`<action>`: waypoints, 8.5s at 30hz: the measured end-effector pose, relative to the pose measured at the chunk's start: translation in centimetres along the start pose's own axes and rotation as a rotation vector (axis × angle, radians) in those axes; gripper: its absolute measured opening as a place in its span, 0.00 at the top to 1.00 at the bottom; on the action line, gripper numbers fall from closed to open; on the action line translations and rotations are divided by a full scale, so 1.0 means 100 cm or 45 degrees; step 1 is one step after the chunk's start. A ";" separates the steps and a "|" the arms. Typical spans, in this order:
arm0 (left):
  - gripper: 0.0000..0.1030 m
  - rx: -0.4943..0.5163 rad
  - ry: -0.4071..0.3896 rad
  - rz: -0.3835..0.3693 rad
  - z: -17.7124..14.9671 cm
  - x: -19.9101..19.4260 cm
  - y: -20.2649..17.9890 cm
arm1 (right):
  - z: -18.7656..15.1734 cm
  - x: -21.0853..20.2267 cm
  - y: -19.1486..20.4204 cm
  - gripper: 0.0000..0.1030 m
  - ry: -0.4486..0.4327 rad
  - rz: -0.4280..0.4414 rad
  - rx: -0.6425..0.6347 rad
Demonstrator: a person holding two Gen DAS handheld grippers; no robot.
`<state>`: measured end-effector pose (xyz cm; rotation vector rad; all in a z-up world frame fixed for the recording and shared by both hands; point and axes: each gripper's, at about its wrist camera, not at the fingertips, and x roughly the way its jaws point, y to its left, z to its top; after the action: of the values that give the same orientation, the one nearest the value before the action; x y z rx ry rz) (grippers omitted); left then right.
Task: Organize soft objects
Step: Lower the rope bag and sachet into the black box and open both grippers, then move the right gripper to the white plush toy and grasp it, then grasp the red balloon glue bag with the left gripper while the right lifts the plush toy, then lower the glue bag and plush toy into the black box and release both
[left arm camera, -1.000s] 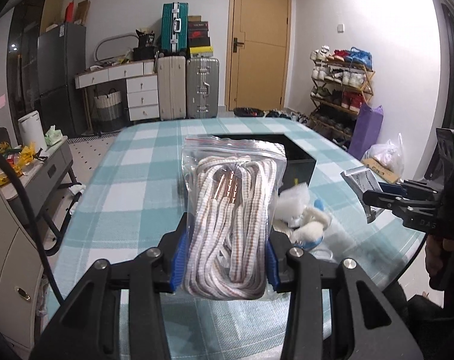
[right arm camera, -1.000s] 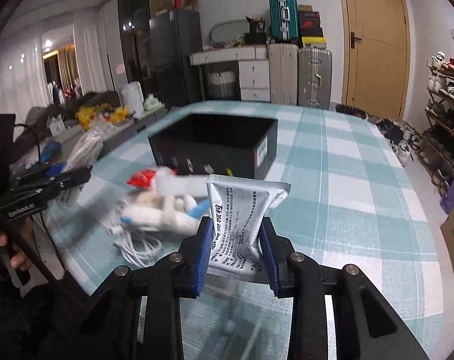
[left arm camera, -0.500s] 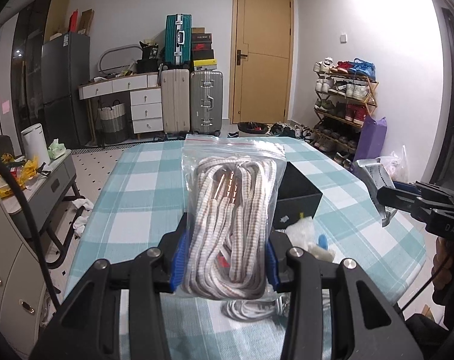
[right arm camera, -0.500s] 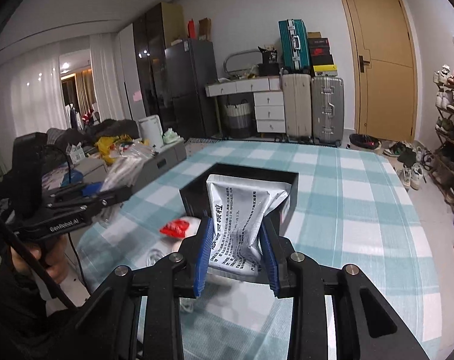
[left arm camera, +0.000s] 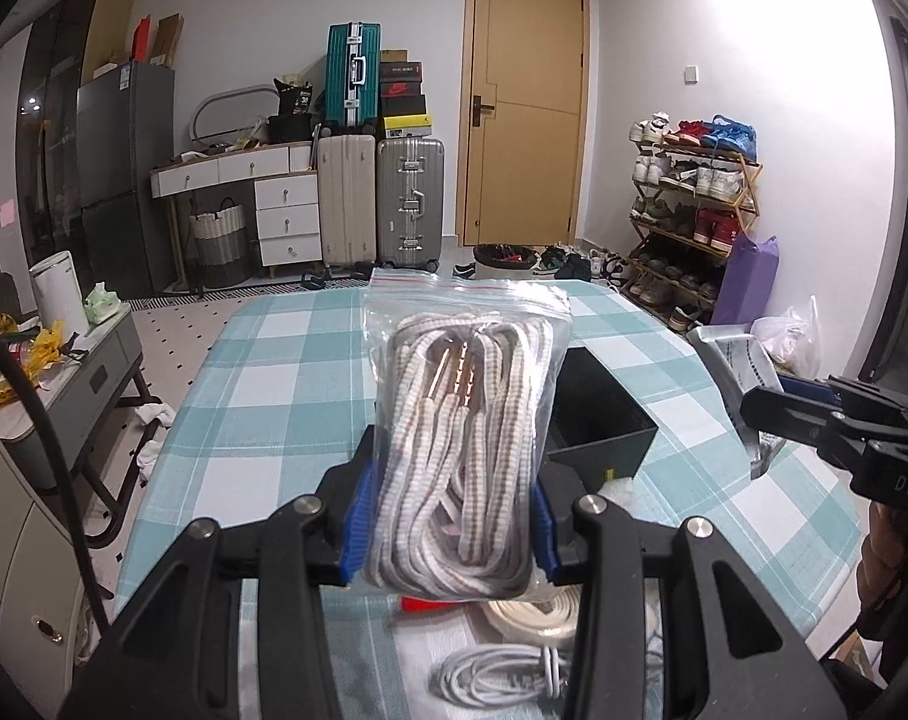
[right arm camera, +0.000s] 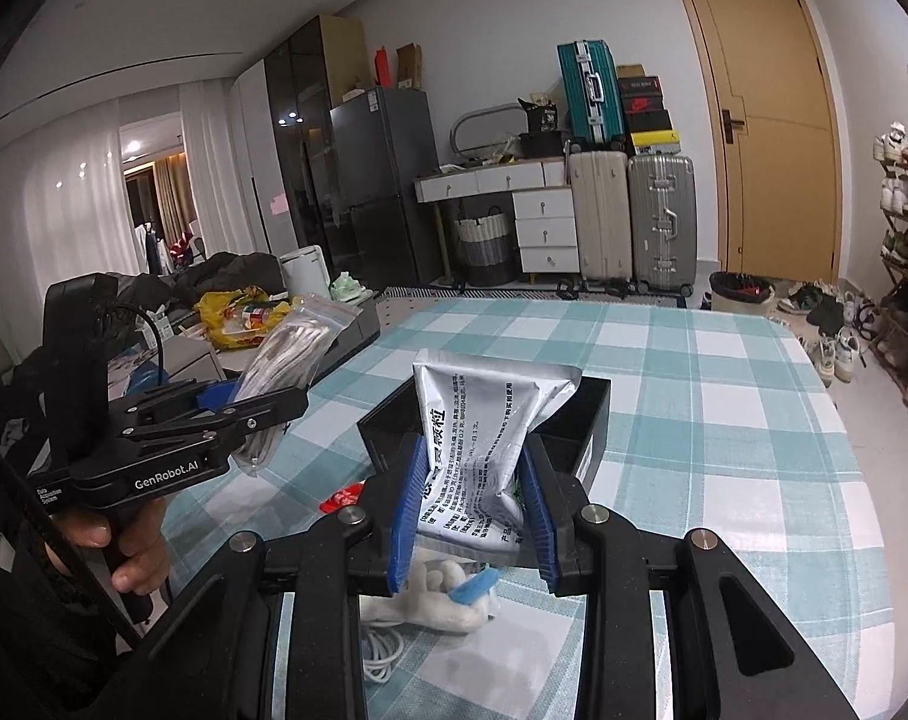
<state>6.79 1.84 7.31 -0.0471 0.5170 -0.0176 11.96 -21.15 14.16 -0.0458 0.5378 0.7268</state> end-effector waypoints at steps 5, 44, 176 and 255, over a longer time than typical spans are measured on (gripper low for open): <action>0.60 -0.003 0.016 0.006 0.007 0.015 0.000 | 0.006 0.014 -0.008 0.69 0.023 0.000 0.022; 0.60 0.049 0.149 0.016 0.024 0.111 -0.019 | 0.016 0.128 -0.040 0.69 0.147 -0.059 -0.001; 0.00 -0.042 0.196 0.084 -0.042 0.025 0.025 | -0.059 0.053 -0.017 0.63 0.293 0.208 0.239; 0.58 -0.060 0.078 -0.030 0.008 0.020 0.015 | 0.010 0.010 -0.025 0.63 -0.174 -0.160 0.177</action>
<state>8.97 3.37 6.98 -0.0990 0.5783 -0.0297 14.66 -22.22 14.17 0.0982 0.4496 0.5641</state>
